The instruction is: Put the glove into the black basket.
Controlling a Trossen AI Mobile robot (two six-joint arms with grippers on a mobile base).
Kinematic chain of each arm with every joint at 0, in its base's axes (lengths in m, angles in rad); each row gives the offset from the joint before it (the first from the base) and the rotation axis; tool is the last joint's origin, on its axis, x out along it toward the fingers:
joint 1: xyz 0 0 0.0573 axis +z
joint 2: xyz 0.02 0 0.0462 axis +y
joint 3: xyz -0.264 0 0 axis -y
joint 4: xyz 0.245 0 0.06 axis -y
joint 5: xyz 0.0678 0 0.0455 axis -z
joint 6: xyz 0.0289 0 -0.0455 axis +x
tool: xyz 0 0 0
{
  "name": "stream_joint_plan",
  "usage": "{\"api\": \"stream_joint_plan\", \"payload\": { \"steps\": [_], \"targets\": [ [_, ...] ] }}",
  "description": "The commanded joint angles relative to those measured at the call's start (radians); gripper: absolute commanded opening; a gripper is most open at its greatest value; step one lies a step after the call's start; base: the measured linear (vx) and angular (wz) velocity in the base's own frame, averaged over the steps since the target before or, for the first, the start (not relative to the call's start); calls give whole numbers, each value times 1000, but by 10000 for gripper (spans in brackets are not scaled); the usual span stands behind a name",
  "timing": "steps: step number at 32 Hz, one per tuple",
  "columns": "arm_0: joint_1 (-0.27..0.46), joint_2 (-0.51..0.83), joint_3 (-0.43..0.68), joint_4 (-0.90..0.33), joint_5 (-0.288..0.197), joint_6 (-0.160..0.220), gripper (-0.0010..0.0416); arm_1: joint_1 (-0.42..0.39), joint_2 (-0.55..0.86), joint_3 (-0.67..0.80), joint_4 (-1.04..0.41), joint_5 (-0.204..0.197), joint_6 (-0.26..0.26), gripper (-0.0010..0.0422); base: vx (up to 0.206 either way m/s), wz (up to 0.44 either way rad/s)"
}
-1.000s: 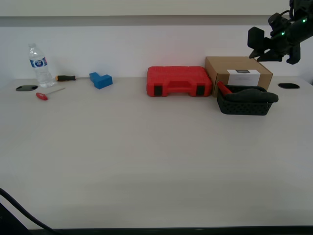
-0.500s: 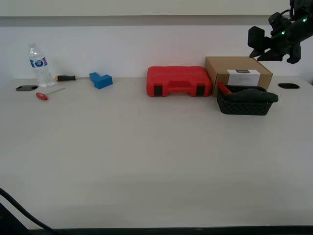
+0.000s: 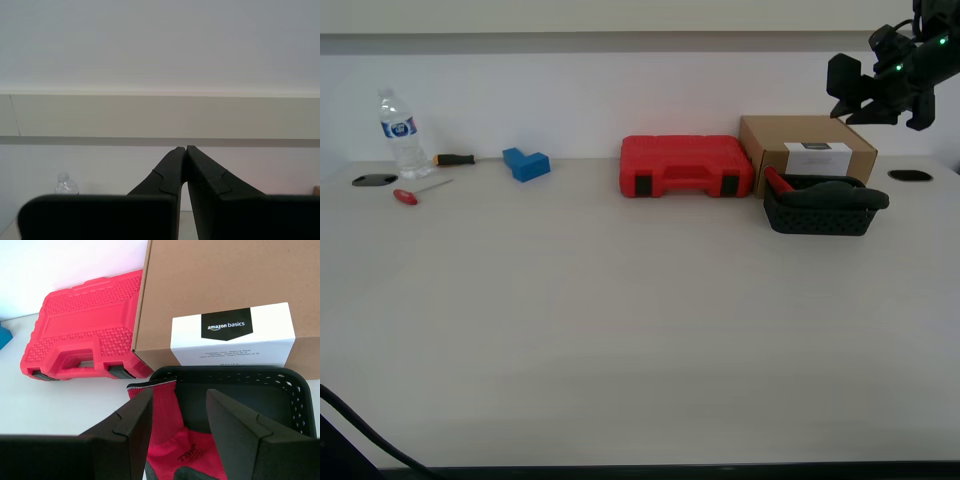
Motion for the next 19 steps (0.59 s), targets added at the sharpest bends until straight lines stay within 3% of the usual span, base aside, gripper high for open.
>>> {"api": "stream_joint_plan", "payload": {
  "steps": [1,19],
  "targets": [
    [0,0,1,0,-3,0,148,-1,0,0,5,0,0,0,0,0],
    [0,0,1,0,-3,0,146,0,0,0,5,0,0,0,0,0]
  ]
}}
